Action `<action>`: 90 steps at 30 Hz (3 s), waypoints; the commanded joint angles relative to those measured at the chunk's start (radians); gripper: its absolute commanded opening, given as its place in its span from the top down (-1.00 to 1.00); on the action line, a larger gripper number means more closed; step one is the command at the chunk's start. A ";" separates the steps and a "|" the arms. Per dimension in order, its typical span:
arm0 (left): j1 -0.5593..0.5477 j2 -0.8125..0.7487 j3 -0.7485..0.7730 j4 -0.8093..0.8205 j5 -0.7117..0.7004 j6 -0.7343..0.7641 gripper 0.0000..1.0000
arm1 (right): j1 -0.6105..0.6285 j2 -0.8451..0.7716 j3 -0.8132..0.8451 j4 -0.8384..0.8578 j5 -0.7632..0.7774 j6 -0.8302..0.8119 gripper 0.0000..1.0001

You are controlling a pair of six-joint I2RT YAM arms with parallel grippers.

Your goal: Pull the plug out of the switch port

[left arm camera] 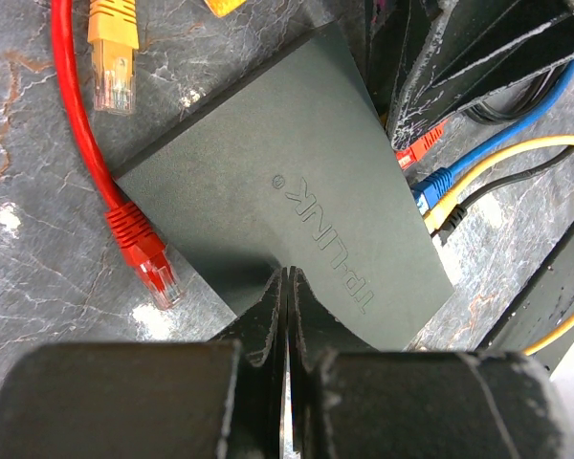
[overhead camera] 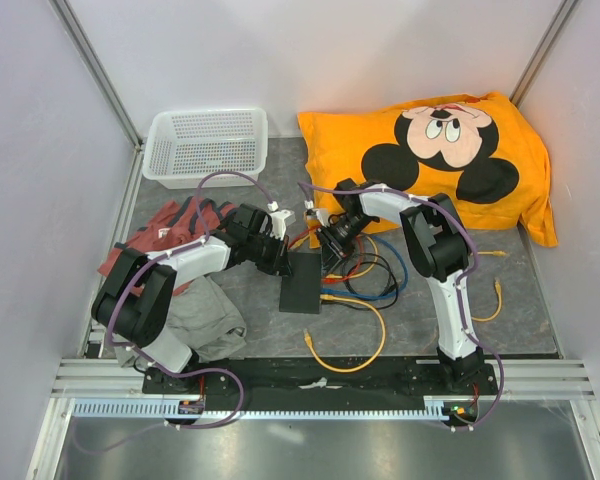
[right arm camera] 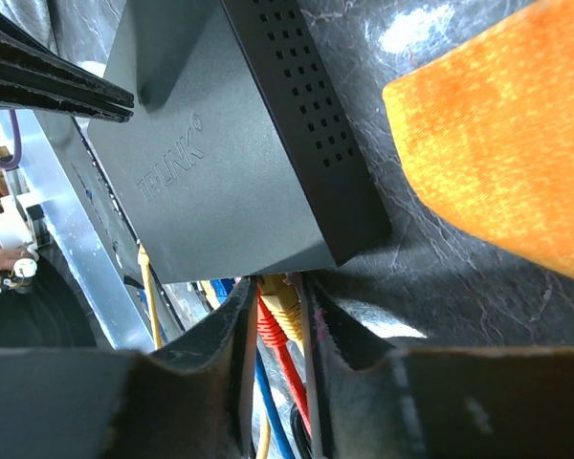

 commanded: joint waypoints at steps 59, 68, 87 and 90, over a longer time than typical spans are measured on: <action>-0.010 -0.009 -0.016 0.071 -0.031 0.023 0.97 | 0.020 -0.100 0.033 0.047 0.540 -0.230 0.95; -0.010 -0.016 -0.021 0.074 -0.034 0.023 0.97 | 0.019 -0.181 0.246 -0.018 0.329 -0.188 0.99; -0.010 -0.026 -0.029 0.083 -0.048 0.023 0.97 | 0.102 -0.324 -0.166 0.203 0.618 -0.345 -0.02; -0.010 -0.022 -0.029 0.083 -0.045 0.023 0.97 | 0.102 -0.302 -0.171 0.209 0.620 -0.341 -0.04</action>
